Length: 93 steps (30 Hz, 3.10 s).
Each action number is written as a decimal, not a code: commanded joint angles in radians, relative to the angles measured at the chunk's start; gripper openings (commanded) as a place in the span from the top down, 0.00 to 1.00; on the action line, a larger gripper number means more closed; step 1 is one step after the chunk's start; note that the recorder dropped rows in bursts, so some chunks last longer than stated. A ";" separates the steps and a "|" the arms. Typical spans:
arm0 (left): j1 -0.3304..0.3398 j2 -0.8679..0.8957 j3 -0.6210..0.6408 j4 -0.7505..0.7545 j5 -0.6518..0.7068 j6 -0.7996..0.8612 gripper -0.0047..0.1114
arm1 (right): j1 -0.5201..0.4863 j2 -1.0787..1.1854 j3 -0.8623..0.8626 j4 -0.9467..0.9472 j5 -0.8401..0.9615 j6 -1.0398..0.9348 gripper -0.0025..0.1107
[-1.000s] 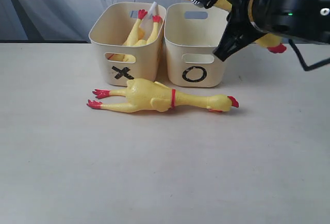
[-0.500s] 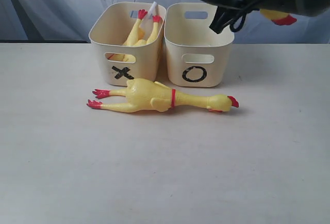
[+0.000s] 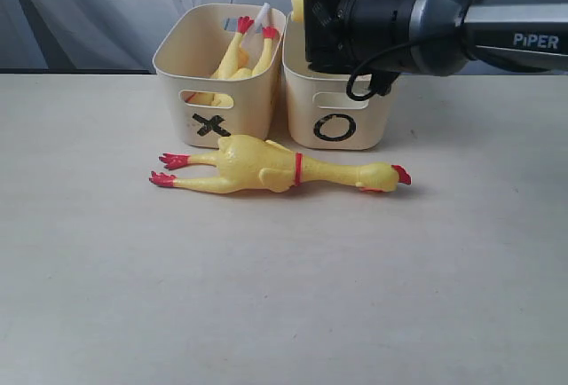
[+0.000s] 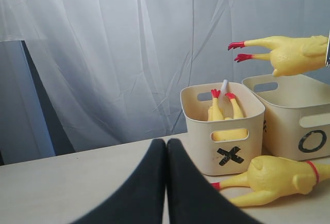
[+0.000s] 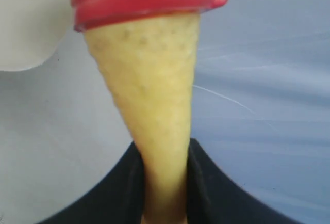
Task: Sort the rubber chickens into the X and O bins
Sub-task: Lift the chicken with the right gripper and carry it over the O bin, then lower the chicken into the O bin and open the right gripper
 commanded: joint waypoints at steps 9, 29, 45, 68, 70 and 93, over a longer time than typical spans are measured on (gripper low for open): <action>0.000 -0.004 0.004 -0.002 -0.013 0.001 0.96 | -0.096 0.002 -0.010 0.032 0.013 -0.014 0.99; 0.000 -0.004 0.004 -0.002 -0.013 0.001 0.96 | -0.073 0.002 -0.010 0.207 -0.002 -0.064 0.99; 0.000 -0.004 0.004 -0.002 -0.013 0.001 0.96 | -0.073 0.002 -0.010 0.195 -0.015 -0.064 0.67; 0.000 -0.004 0.004 -0.002 -0.015 0.001 0.96 | 0.012 0.002 -0.010 0.066 -0.141 -0.062 0.64; 0.000 -0.004 0.004 -0.002 -0.015 0.001 0.96 | 0.024 0.002 -0.010 0.070 -0.157 -0.062 0.64; 0.000 -0.004 0.004 0.001 -0.015 0.001 0.96 | 0.030 0.002 -0.010 0.075 -0.181 -0.055 0.30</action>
